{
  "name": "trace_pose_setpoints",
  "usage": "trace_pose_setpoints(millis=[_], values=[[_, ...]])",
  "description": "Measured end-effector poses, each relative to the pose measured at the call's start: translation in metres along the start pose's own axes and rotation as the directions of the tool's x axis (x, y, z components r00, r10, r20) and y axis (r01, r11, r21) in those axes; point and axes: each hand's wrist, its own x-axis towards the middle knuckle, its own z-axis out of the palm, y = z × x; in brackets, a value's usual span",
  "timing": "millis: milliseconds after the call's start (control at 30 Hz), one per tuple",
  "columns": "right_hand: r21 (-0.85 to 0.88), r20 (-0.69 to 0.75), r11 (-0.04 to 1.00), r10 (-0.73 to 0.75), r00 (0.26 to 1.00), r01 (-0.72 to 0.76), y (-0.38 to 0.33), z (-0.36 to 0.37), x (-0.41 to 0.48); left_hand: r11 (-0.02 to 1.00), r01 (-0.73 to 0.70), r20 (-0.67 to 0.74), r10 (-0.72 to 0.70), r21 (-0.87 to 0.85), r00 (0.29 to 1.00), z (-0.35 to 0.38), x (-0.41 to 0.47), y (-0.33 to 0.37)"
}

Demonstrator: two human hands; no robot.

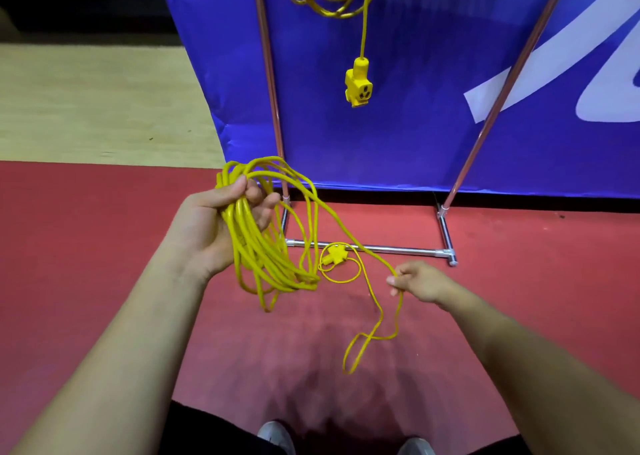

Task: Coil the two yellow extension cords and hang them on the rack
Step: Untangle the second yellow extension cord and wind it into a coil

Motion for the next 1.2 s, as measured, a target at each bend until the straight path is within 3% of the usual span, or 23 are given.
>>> trace_pose_setpoints(millis=[67, 100, 133, 200, 267, 300, 367, 433, 500, 600, 700, 800, 900, 1033, 1200], values=[[0.360, -0.031, 0.931, 0.081, 0.996, -0.064, -0.012, 0.005, -0.002, 0.999, 0.031, -0.020, -0.031, 0.014, 0.999, -0.001, 0.001, -0.001], [0.431, -0.073, 0.900, 0.100, 0.992, -0.059, -0.021, 0.007, -0.001, 0.998, 0.046, -0.033, -0.045, 0.036, 0.998, -0.001, 0.002, -0.002], [0.394, -0.137, 0.918, 0.088, 0.987, -0.028, -0.032, 0.007, 0.001, 0.997, 0.054, -0.063, -0.050, 0.063, 0.997, 0.000, 0.002, -0.002], [0.062, -0.231, 0.996, -0.054, 0.972, 0.070, -0.058, 0.002, -0.001, 0.988, 0.071, -0.144, -0.050, 0.140, 0.988, -0.001, 0.005, -0.005], [-0.266, -0.095, 0.954, -0.169, 0.981, 0.138, -0.089, -0.008, -0.016, 0.974, 0.082, -0.163, -0.048, 0.210, 0.985, 0.000, 0.005, -0.008], [-0.333, 0.032, 0.927, -0.171, 0.985, 0.172, -0.105, -0.012, -0.027, 0.966, 0.090, -0.154, -0.054, 0.243, 0.987, 0.000, 0.005, -0.011], [-0.312, 0.284, 0.915, -0.169, 0.944, 0.258, -0.133, -0.016, -0.051, 0.948, 0.119, -0.131, -0.083, 0.295, 0.988, 0.001, 0.005, -0.019], [-0.113, 0.393, 0.942, -0.249, 0.885, 0.315, -0.156, -0.018, -0.071, 0.913, 0.143, -0.065, -0.128, 0.382, 0.990, 0.004, 0.003, -0.029], [0.062, 0.312, 0.927, -0.371, 0.875, 0.370, -0.168, -0.022, -0.079, 0.838, 0.167, 0.021, -0.207, 0.520, 0.978, 0.008, -0.002, -0.040], [0.176, 0.108, 0.880, -0.462, 0.880, 0.441, -0.170, -0.033, -0.077, 0.786, 0.172, 0.100, -0.284, 0.593, 0.954, 0.016, -0.006, -0.044], [0.303, 0.034, 0.866, -0.426, 0.904, 0.397, -0.143, -0.042, -0.065, 0.861, 0.175, 0.167, -0.285, 0.477, 0.944, 0.018, -0.006, -0.036], [0.404, 0.015, 0.866, -0.328, 0.944, 0.295, -0.110, -0.043, -0.054, 0.912, 0.257, 0.145, -0.316, 0.320, 0.938, 0.017, -0.002, -0.032], [0.367, 0.007, 0.894, -0.280, 0.960, 0.258, -0.096, -0.039, -0.050, 0.892, 0.279, 0.084, -0.328, 0.356, 0.941, 0.020, -0.002, -0.035], [0.377, -0.141, 0.856, -0.325, 0.935, 0.354, -0.109, -0.047, -0.054, 0.803, 0.323, 0.052, -0.400, 0.501, 0.915, 0.022, -0.006, -0.043], [0.218, -0.015, 0.884, -0.420, 0.907, 0.413, -0.136, -0.042, -0.073, 0.808, 0.321, 0.065, -0.403, 0.495, 0.913, 0.019, -0.004, -0.047]])
